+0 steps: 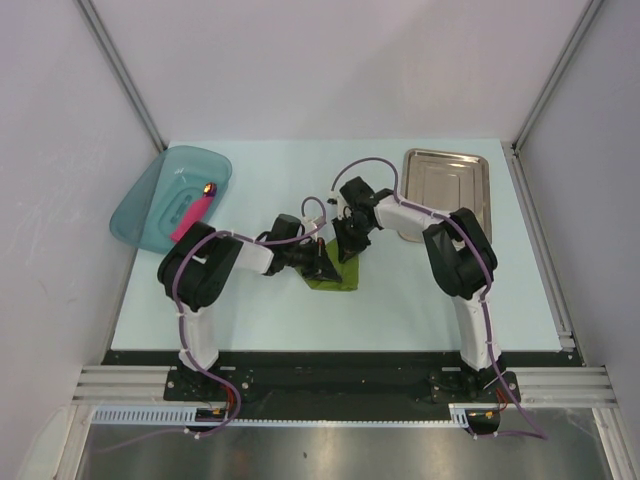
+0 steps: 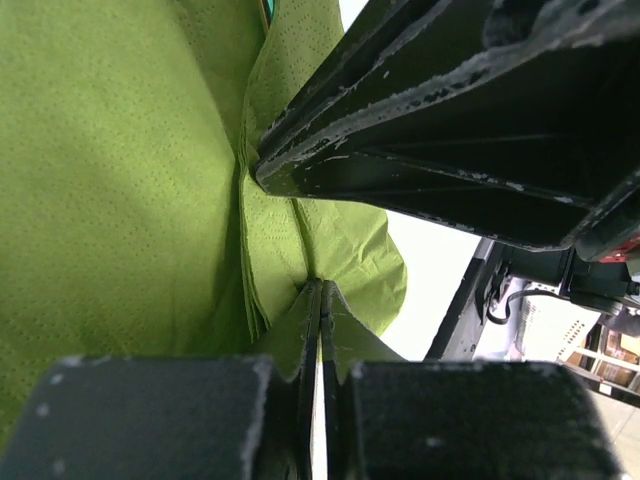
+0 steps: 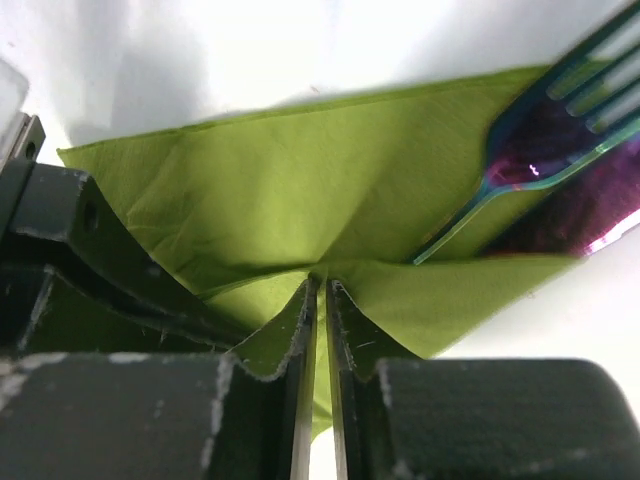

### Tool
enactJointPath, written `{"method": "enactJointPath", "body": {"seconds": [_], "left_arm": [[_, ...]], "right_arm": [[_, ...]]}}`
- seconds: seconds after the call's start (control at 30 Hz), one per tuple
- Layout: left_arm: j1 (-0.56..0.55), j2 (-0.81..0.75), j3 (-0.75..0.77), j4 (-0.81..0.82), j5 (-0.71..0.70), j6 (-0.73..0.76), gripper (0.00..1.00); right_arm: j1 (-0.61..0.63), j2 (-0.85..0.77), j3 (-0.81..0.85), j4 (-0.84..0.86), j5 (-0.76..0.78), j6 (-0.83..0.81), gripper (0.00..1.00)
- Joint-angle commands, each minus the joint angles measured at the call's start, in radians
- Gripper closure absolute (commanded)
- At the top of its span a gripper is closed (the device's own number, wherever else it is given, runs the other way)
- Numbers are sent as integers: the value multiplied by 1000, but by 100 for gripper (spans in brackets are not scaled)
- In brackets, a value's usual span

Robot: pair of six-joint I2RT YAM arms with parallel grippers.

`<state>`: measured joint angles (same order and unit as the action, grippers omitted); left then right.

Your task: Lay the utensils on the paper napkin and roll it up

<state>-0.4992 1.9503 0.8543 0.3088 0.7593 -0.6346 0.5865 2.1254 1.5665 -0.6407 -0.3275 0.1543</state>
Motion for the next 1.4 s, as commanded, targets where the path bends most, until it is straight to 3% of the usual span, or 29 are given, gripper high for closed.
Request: {"method": "enactJointPath", "body": {"seconds": [0.0,0.13,0.3,0.43,0.47,0.53,0.67,0.97,1.27,1.37], "left_arm": [[-1,-7,-14,-53,-123,66,97],[4,-39,-21,-33,-86,59,84],[62,-214,-95,47,-22,10,60],[186,-306,-110,-80,-21,79,44],[203,-316,-110,-111,-26,102,32],[249,-333,-124,-180,-43,154,25],[283,-324,-141,-250,-71,223,24],[248,-162,-156,-191,-17,198,28],[151,-36,-127,182,103,0,28],[143,-4,-77,213,92,-22,28]], "right_arm": [[13,42,-25,18,54,-36,87],[13,61,-45,22,70,-48,89],[12,74,-71,41,70,-55,90],[12,77,-86,55,61,-48,90],[13,79,-89,58,59,-47,90],[13,77,-91,61,58,-45,90],[13,79,-91,68,53,-39,91],[13,85,-88,70,53,-35,91],[10,94,-77,67,53,-27,91],[9,94,-74,65,50,-27,91]]}}
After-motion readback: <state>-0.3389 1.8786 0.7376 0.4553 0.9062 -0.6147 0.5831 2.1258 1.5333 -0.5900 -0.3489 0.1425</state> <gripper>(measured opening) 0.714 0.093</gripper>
